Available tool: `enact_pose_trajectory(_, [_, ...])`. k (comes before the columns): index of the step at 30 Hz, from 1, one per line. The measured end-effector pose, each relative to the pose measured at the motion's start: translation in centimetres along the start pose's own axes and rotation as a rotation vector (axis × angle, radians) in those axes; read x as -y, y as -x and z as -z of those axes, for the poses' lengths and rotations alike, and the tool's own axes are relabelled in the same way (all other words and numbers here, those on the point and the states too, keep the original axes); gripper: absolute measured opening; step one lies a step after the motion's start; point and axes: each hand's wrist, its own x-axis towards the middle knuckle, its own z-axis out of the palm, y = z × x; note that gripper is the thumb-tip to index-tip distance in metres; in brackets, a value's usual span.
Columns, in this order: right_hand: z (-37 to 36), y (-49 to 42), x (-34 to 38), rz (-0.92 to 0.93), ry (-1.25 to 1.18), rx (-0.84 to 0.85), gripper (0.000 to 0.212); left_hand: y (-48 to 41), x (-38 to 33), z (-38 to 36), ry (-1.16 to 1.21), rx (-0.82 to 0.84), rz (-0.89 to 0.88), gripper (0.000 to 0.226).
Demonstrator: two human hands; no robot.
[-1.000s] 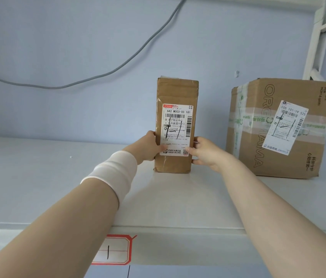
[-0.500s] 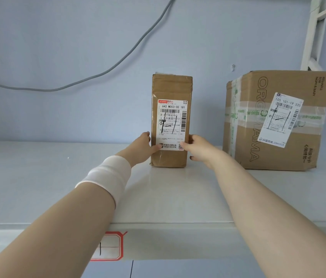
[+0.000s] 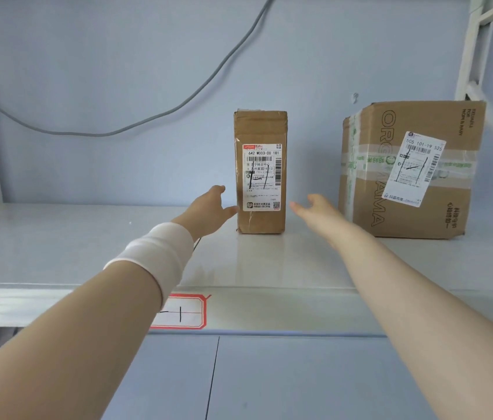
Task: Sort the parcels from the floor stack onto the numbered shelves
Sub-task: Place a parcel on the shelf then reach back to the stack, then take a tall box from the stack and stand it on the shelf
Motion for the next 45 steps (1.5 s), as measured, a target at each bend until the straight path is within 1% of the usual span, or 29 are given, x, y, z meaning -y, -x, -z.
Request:
enact_pose_trajectory(3, [0.8,3.4,0.1,0.036,0.109,-0.021,0.065,2.8,-0.9,0.6,-0.053,0.035,-0.073,0.058])
enact_pose_trajectory(7, [0.8,8.1,0.4,0.032,0.162,-0.09,0.061,6.6,-1.5,1.3,-0.102,0.046,-0.202,0.05])
enact_pose_trajectory(11, [-0.2,13.9,0.7,0.053,0.257,-0.221,0.048,10.3,-1.5,1.3,-0.072,0.044,-0.277,0.043])
enact_pose_trajectory(14, [0.1,18.3,0.2,0.102,0.365,-0.318,0.04,13.1,-2.8,0.9,-0.086,0.042,-0.352,0.044])
enact_pose_trajectory(18, [2.8,23.3,-1.5,0.089,0.479,-0.394,0.038,16.9,-6.1,-1.1,-0.136,0.055,-0.548,0.047])
enact_pose_trajectory(20, [4.3,25.6,-2.8,0.043,0.496,-0.403,0.038,18.5,-7.9,-2.7,-0.154,0.078,-0.611,0.049])
enact_pose_trajectory(23, [6.4,29.0,-5.8,-0.054,0.517,-0.39,0.039,20.7,-10.6,-5.6,-0.143,0.141,-0.645,0.05])
enact_pose_trajectory(29, [12.6,36.4,-12.8,-0.25,0.561,-0.366,0.041,26.1,-17.3,-13.3,-0.125,0.318,-0.7,0.049])
enact_pose_trajectory(32, [15.8,40.5,-16.4,-0.356,0.556,-0.376,0.041,29.2,-20.8,-17.2,-0.146,0.394,-0.724,0.048])
enact_pose_trajectory(36, [19.1,46.0,-21.6,-0.461,0.539,-0.365,0.04,33.6,-24.8,-22.5,-0.118,0.516,-0.769,0.047])
enact_pose_trajectory(39, [20.8,49.8,-25.5,-0.571,0.514,-0.396,0.039,36.5,-27.2,-26.7,-0.112,0.609,-0.804,0.048])
enact_pose_trajectory(42, [21.4,52.6,-29.3,-0.702,0.515,-0.364,0.041,38.4,-28.6,-31.0,-0.113,0.691,-0.839,0.048])
enact_pose_trajectory(45, [21.1,54.2,-33.1,-0.817,0.493,-0.338,0.041,39.3,-29.4,-35.3,-0.115,0.801,-0.827,0.046])
